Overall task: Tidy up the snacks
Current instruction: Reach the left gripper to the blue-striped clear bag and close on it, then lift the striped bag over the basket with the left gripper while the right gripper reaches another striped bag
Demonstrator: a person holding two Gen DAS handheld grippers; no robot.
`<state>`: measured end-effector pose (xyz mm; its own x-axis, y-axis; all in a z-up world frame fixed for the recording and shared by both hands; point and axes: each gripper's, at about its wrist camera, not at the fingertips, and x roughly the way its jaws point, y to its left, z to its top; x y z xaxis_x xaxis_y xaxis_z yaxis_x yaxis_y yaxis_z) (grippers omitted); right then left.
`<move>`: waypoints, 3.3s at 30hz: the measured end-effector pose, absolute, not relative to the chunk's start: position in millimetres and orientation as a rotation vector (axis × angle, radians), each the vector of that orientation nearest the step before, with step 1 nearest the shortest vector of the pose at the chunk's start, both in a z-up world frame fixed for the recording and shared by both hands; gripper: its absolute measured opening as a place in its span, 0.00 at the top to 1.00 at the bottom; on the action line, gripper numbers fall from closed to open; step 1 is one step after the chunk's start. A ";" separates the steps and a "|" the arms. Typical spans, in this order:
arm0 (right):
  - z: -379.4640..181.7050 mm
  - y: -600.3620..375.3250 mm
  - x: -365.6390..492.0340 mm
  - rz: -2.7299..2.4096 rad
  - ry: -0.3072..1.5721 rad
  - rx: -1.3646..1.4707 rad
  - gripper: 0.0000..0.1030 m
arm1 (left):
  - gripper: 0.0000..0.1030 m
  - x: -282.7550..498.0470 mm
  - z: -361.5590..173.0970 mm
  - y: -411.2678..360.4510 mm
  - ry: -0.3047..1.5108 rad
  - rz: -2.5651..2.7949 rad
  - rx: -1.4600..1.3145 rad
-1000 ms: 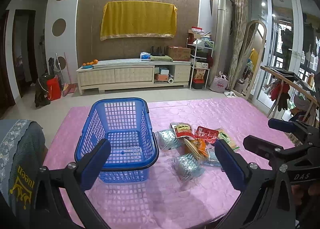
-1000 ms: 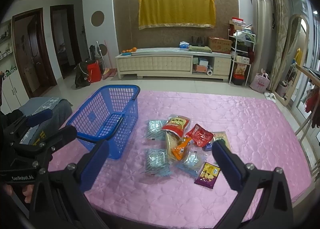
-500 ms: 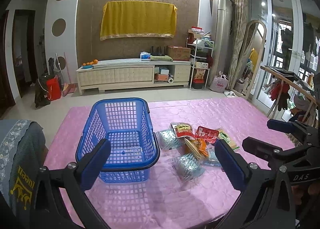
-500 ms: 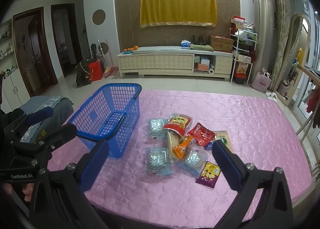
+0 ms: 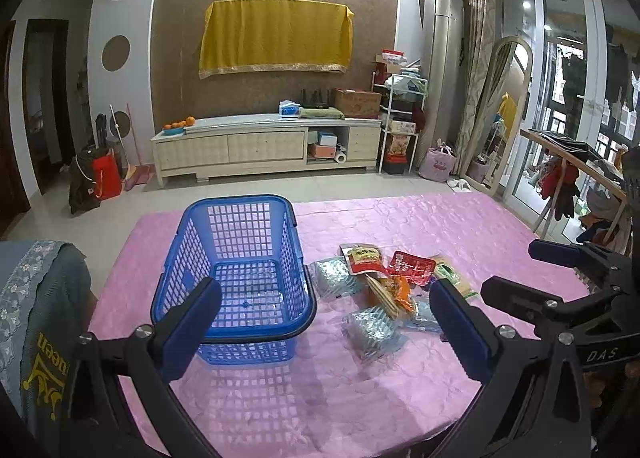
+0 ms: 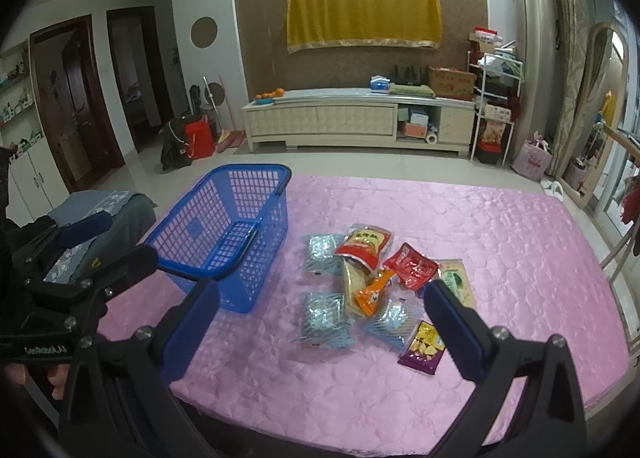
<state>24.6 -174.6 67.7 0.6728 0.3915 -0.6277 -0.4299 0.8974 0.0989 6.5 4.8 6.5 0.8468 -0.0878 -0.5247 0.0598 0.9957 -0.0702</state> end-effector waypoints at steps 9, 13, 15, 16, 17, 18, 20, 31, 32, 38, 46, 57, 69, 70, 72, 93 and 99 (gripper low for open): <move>83.7 -201.5 52.9 0.490 0.726 -0.054 0.00 | 0.00 39.5 17.6 -17.3 0.648 -0.116 -0.002; 86.3 -214.2 73.0 0.449 0.747 -0.082 0.00 | 0.00 59.7 19.7 -27.1 0.708 -0.137 -0.012; 83.3 -218.3 84.5 0.431 0.774 -0.126 0.00 | 0.00 73.2 17.9 -34.3 0.749 -0.163 -0.027; 80.1 -219.5 89.7 0.436 0.791 -0.149 0.00 | 0.00 77.5 15.9 -36.7 0.764 -0.169 -0.031; 76.9 -220.8 92.7 0.435 0.800 -0.161 0.00 | 0.00 83.3 12.9 -41.4 0.785 -0.171 -0.030; 72.0 -223.1 97.5 0.431 0.812 -0.172 0.00 | 0.00 87.9 9.8 -45.6 0.805 -0.167 -0.027; 63.0 -227.8 104.0 0.421 0.842 -0.171 0.00 | 0.00 98.1 0.5 -55.9 0.842 -0.145 -0.016; -10.6 -256.8 125.5 0.373 1.053 -0.089 0.00 | 0.00 125.9 -78.4 -98.4 1.085 -0.144 -0.013; -17.1 -258.0 126.8 0.374 1.068 -0.084 0.01 | 0.01 128.2 -85.8 -99.1 1.104 -0.140 -0.021; -53.6 -269.0 139.5 0.363 1.135 -0.048 0.01 | 0.09 141.6 -117.1 -102.8 1.181 -0.111 -0.022; -79.9 -263.5 151.7 0.398 1.170 -0.052 0.02 | 0.15 162.9 -160.5 -103.5 1.270 -0.060 -0.005; -108.4 -255.0 171.6 0.406 1.229 -0.012 0.02 | 0.18 189.7 -189.7 -96.8 1.306 -0.002 0.038; -112.5 -248.2 161.8 0.350 1.255 -0.092 0.04 | 0.47 193.1 -199.5 -97.7 1.296 -0.061 0.039; -110.8 -248.0 158.4 0.350 1.256 -0.089 0.04 | 0.47 188.9 -197.5 -96.6 1.291 -0.065 0.033; -104.1 -246.4 151.2 0.346 1.246 -0.093 0.04 | 0.47 177.8 -191.2 -96.1 1.274 -0.079 0.020; 18.1 -194.9 126.4 0.398 1.041 -0.115 0.04 | 0.47 118.5 -37.6 -52.0 0.977 -0.132 0.003; 30.2 -155.1 150.4 0.492 1.046 -0.118 0.05 | 0.47 126.7 -9.8 -10.9 0.947 -0.079 -0.008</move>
<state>150.4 -155.1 30.2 0.4035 0.3335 -0.8521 -0.4438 0.8857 0.1365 126.7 -10.9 -9.8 0.5813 -0.0712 -0.8106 0.0638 0.9971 -0.0418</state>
